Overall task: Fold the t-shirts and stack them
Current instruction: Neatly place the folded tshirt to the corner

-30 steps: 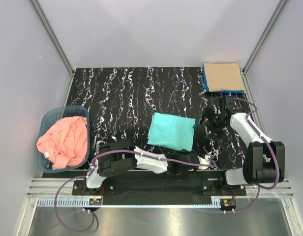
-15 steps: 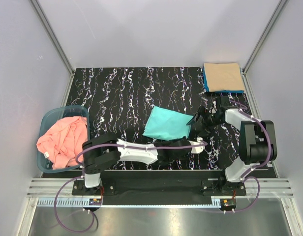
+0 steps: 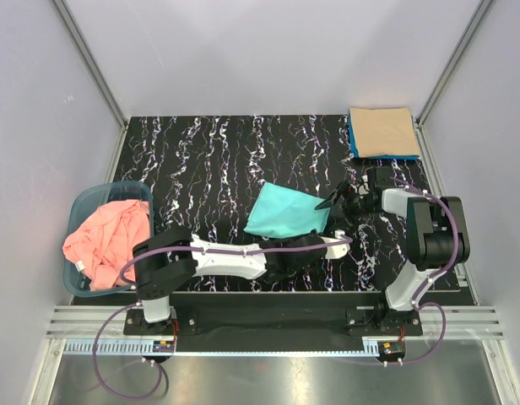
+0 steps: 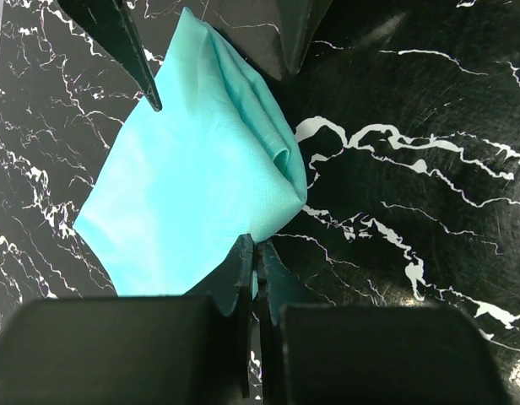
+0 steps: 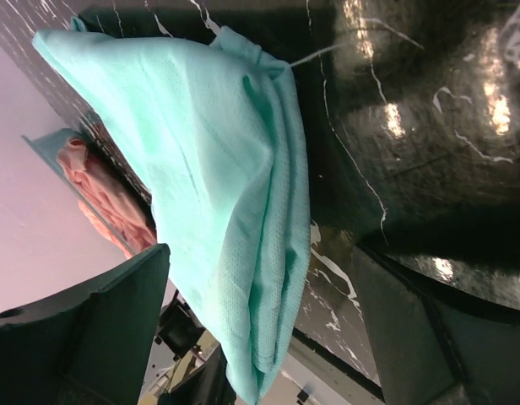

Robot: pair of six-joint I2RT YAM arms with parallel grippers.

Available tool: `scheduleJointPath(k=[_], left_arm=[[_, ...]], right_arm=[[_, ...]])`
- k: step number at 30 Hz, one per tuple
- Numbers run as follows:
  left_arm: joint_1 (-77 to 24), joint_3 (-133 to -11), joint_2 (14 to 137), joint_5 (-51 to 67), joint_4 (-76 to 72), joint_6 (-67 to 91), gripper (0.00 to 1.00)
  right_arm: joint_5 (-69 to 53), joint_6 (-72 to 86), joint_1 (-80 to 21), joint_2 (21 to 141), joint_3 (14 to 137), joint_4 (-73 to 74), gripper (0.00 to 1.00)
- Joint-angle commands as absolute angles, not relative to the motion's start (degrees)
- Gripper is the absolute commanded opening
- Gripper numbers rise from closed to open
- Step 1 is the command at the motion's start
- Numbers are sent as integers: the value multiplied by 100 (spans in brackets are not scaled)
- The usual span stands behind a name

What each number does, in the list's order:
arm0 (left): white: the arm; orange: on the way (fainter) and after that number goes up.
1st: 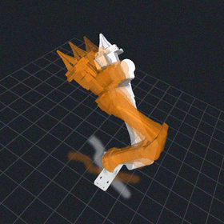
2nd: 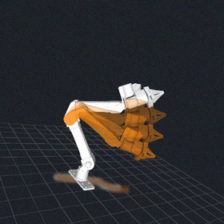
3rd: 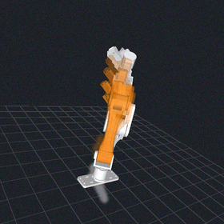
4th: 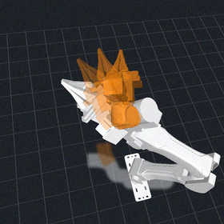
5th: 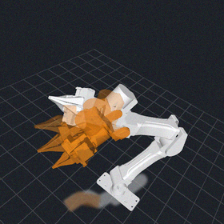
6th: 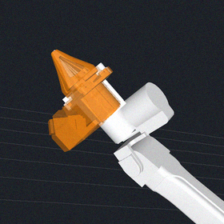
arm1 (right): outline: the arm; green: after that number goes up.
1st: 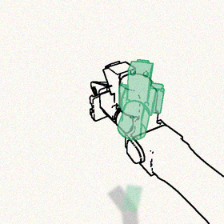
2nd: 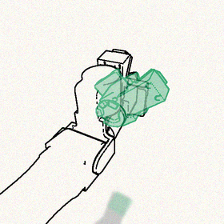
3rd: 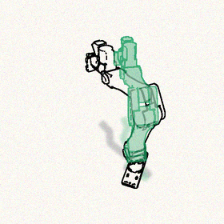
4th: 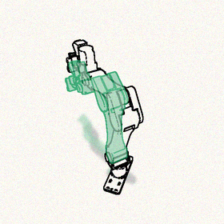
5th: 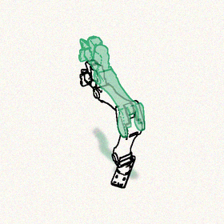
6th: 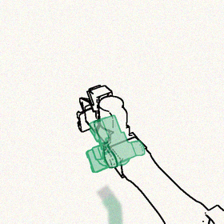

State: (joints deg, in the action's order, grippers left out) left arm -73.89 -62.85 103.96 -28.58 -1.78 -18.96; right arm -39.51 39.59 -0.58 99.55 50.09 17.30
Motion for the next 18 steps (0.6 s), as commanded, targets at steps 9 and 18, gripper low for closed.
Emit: scheduleJointPath(k=[9, 18], left_arm=[[-7339, -6451, 9870, -2786, -229, -1775, 0], [-7348, -6434, 9774, -2777, -149, -1609, 0]], right_arm=[[-3841, 4509, -44, 10230, 4378, 450, 82], [-3639, 4693, -70, 10617, 4464, -501, 35]])
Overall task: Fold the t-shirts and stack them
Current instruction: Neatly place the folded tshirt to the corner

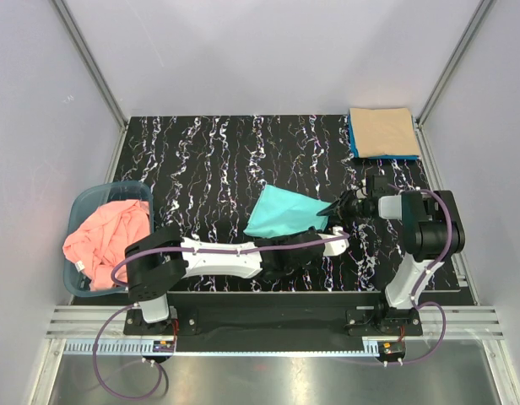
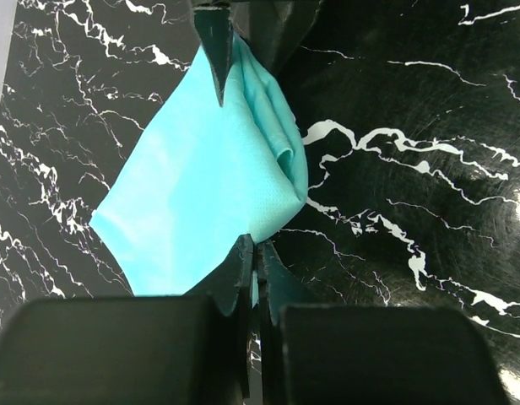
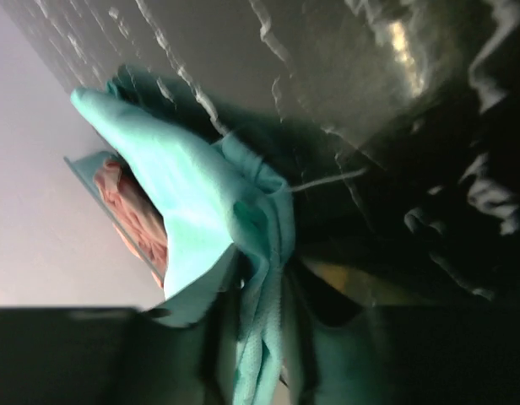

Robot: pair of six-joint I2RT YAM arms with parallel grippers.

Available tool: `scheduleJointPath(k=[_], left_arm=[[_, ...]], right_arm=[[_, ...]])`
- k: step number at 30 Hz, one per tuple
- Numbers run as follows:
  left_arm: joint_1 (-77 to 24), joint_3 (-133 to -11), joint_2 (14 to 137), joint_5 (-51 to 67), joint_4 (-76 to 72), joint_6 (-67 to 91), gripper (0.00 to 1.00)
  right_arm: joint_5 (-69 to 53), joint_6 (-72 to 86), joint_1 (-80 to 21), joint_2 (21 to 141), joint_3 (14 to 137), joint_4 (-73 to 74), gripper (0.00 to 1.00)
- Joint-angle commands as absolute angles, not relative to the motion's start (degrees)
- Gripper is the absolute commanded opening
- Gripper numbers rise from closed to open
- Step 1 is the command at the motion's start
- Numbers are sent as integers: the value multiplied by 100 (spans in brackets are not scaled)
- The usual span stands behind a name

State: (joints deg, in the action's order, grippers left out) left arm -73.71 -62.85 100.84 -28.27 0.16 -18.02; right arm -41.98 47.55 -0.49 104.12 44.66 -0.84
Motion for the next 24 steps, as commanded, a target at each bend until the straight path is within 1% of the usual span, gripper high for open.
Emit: scheduleJointPath(k=[1, 2, 3, 4, 5, 6, 9, 10, 12, 13, 14, 15, 16, 17, 19, 20, 22, 23, 24], left_arm=[[-7348, -6425, 9765, -2777, -132, -1582, 0], [-7348, -6442, 9765, -2777, -97, -1547, 0], [-7330, -6521, 9773, -2751, -27, -1347, 6], [-7313, -6565, 9773, -2742, 182, -1240, 16], [-7313, -6557, 9721, -2742, 202, -1170, 26], [-7304, -6513, 9642, -2725, 185, -1056, 43], [-7295, -6206, 9142, -2733, 202, -679, 57], [-7304, -6135, 8801, -2751, 298, -555, 61], [-7304, -5943, 8422, -2951, 456, -117, 62], [-7286, -5898, 8020, -3075, 744, -19, 63], [-7243, -5863, 7816, -3241, 921, 278, 63], [-7225, -5740, 7587, -3287, 1201, 699, 63], [-7199, -5644, 7106, -3287, 1308, 903, 63], [-7190, -5538, 6858, -3217, 1362, 1071, 63], [-7198, -5222, 6192, -3138, 1520, 1554, 63], [-7190, -5125, 5996, -3112, 1581, 1712, 63], [-7137, -4879, 5531, -3033, 1757, 2030, 63], [-7102, -4826, 5424, -2980, 1819, 2082, 63], [-7075, -4712, 5327, -2945, 1880, 2127, 63]], right_arm=[[-3604, 4650, -114, 10626, 4517, -475, 28], [-3595, 4623, -123, 10609, 4578, -466, 21], [-3577, 4519, -140, 10591, 4727, -396, 7], [-3516, 4422, -202, 10495, 4816, -300, 1], [-3463, 4299, -237, 10451, 5034, -38, 0], [-3271, 4150, -281, 10381, 5167, 243, 0], [-2700, 3028, -465, 10143, 5808, 1324, 0], [-2498, 2789, -509, 10038, 5984, 1623, 0], [-1901, 2140, -606, 9950, 6423, 2362, 0], [-1629, 1944, -633, 9932, 6581, 2608, 0], [-1147, 1786, -659, 9923, 6879, 3054, 0], [-925, 1488, -659, 9923, 7012, 3215, 0], [-740, 1320, -668, 9940, 7144, 3356, 0], [-503, 1162, -659, 9967, 7467, 3618, 0], [-641, 512, -677, 10097, 7768, 3726, 0], [-224, 405, -685, 10186, 8248, 4048, 0], [252, 212, -677, 10475, 8778, 4349, 0], [551, 98, -677, 10581, 9355, 4612, 0], [710, 18, -677, 10817, 9647, 4701, 0]])
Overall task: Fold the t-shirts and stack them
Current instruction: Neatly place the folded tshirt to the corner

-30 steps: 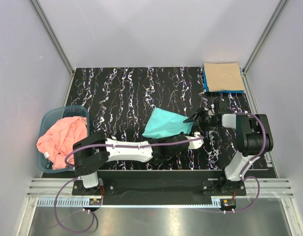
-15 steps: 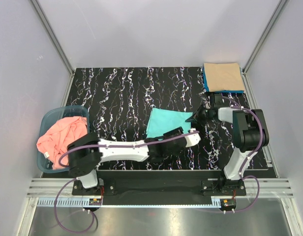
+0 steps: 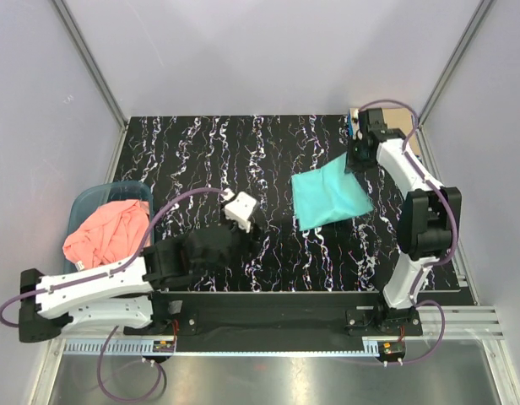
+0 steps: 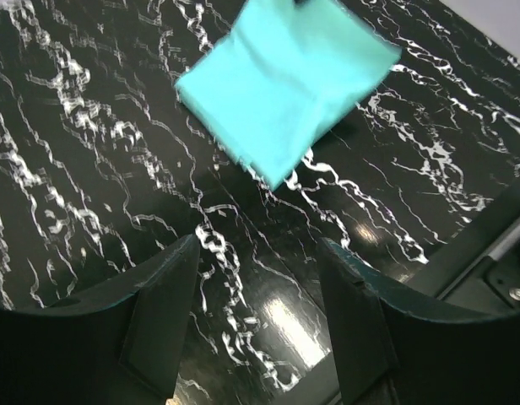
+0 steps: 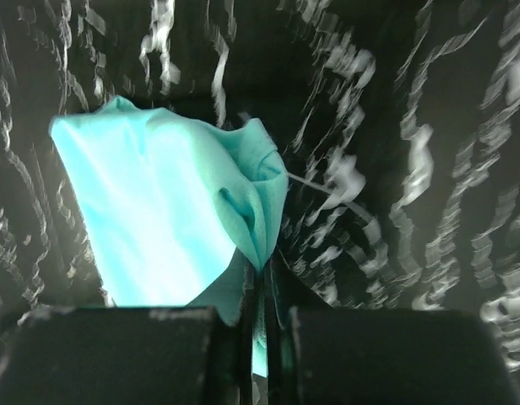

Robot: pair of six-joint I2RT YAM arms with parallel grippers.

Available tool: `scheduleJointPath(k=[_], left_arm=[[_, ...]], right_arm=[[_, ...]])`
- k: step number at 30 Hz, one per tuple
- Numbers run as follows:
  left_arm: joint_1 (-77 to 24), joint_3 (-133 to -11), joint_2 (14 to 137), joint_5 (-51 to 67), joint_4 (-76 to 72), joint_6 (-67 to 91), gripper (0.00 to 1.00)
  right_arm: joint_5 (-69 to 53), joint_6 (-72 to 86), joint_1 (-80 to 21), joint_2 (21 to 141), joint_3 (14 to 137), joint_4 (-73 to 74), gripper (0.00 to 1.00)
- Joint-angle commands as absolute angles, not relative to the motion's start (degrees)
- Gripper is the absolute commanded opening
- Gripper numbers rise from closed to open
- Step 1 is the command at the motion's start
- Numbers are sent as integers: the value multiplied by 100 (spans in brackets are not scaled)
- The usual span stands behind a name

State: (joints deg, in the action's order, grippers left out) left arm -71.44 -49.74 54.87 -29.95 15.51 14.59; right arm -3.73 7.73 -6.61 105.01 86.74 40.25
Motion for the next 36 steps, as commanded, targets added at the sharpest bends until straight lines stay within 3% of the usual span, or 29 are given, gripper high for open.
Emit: scheduleJointPath(k=[1, 8, 18, 28, 36], left_arm=[[-7058, -4650, 5178, -2901, 1881, 2118, 63], [-6584, -4316, 4834, -2392, 2065, 1978, 63], [-5722, -4122, 4965, -1732, 2109, 1618, 63], [-5625, -4263, 5352, -1802, 2223, 1371, 63], [-5546, -4298, 5546, -1828, 2268, 1327, 63]], right_arm=[[825, -139, -668, 10950, 10216, 4911, 0], [2090, -667, -650, 12189, 12681, 5783, 0], [2390, -1413, -571, 12419, 13298, 4713, 0], [2048, -2206, -290, 13429, 14930, 4509, 0], [1837, -2654, -141, 13825, 15433, 4236, 0]])
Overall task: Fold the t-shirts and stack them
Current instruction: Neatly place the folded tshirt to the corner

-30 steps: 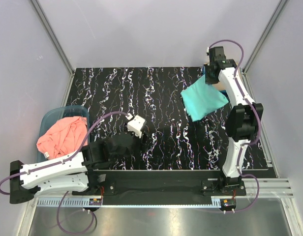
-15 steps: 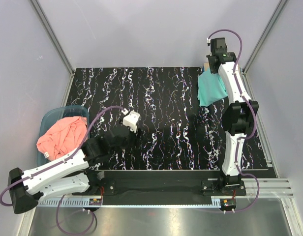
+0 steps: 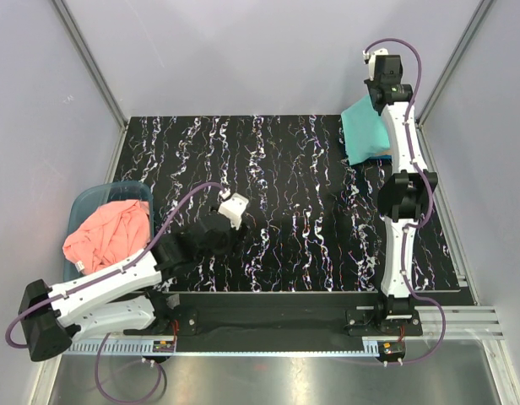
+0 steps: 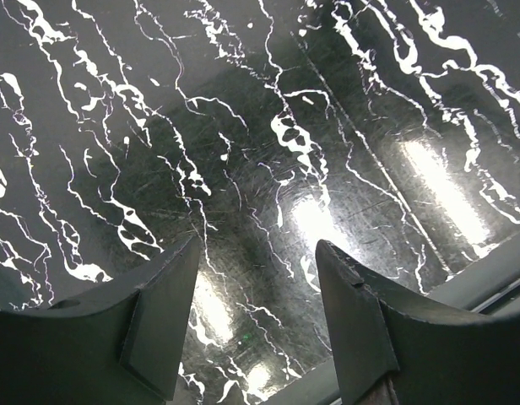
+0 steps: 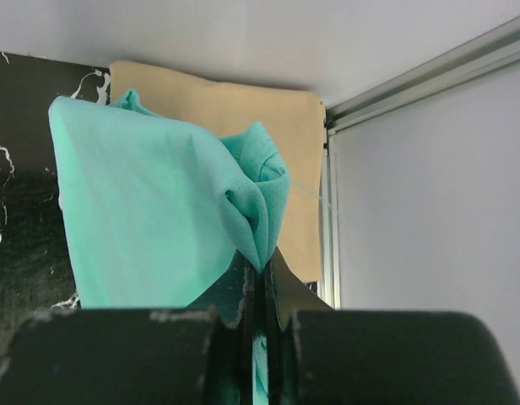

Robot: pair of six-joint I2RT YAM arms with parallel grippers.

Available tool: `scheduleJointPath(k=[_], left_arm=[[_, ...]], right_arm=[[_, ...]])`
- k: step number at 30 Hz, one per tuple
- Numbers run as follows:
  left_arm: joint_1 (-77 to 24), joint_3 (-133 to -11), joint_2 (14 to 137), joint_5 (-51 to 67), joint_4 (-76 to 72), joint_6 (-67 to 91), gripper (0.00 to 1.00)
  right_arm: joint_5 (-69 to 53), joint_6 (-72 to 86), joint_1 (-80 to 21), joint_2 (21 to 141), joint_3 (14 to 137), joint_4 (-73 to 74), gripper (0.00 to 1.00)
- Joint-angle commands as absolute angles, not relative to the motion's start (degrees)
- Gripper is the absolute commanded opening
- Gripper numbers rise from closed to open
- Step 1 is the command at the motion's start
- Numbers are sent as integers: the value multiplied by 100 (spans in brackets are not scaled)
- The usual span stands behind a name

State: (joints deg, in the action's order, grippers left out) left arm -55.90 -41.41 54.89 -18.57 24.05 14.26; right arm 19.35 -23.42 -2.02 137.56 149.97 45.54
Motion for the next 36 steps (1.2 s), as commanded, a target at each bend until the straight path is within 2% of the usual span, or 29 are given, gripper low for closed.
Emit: scheduleJointPath(k=[1, 5, 9, 36], left_arm=[[-5537, -4307, 5563, -1828, 2276, 1318, 63], [-5493, -4342, 5634, -1775, 2294, 1371, 63], [-5449, -4377, 5669, -1749, 2320, 1389, 63], [-5335, -4236, 5809, -1582, 2443, 1521, 62]], right_arm=[[1785, -2672, -123, 13808, 15329, 4132, 0], [1714, -2786, -79, 13684, 15038, 3710, 0], [1696, -2865, -35, 13922, 15389, 3692, 0], [642, -2962, 676, 14546, 15275, 2945, 0]])
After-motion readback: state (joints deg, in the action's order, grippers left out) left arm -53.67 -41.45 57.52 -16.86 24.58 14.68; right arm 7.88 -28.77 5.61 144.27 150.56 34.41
